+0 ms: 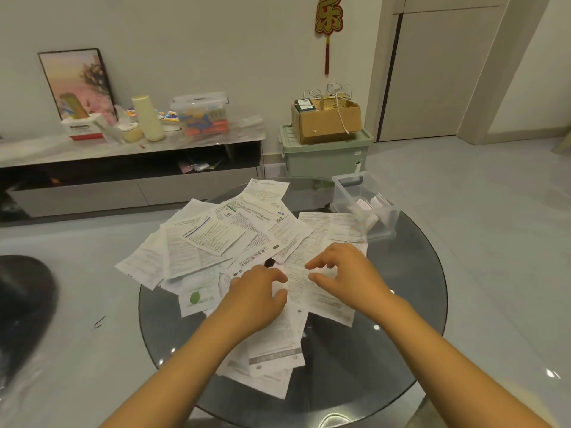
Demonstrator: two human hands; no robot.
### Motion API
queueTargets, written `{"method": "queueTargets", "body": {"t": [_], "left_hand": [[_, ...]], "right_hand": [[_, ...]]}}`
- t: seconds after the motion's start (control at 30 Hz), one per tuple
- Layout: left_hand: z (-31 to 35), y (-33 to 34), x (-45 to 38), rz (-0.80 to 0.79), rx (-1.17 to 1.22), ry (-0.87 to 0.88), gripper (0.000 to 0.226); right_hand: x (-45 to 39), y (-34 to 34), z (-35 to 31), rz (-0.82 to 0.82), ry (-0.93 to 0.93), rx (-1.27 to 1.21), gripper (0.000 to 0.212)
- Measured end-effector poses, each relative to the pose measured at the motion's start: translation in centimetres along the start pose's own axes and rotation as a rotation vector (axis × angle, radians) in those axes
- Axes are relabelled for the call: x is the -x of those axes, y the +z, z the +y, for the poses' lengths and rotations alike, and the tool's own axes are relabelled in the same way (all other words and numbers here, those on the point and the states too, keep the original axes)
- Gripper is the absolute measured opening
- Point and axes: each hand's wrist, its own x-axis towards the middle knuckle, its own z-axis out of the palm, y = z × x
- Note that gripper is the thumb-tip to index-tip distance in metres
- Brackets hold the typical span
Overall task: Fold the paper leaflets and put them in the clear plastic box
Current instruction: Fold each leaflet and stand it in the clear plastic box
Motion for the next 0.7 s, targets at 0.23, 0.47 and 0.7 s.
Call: {"method": "queueTargets", "body": {"t": [0.23,0.47,0.7], "left_hand": [[-3.6,1.5,2.2,-0.27,-0.128,0.004,0.063],[-4.4,1.7,2.6,-0.391,-0.214,0.123,0.098],[-4.1,1.6,2.3,-0.424,-0.264,0.149,0.102]], "right_hand": [[1.0,2.8,-0.2,-0.2,-0.065,-0.043,0.021],[1.9,3.5,0.0,-0.445,-0.195,-0.02,0.044],[2.6,3.9,0.2,-0.5,-0.26,0.024,0.067]]}}
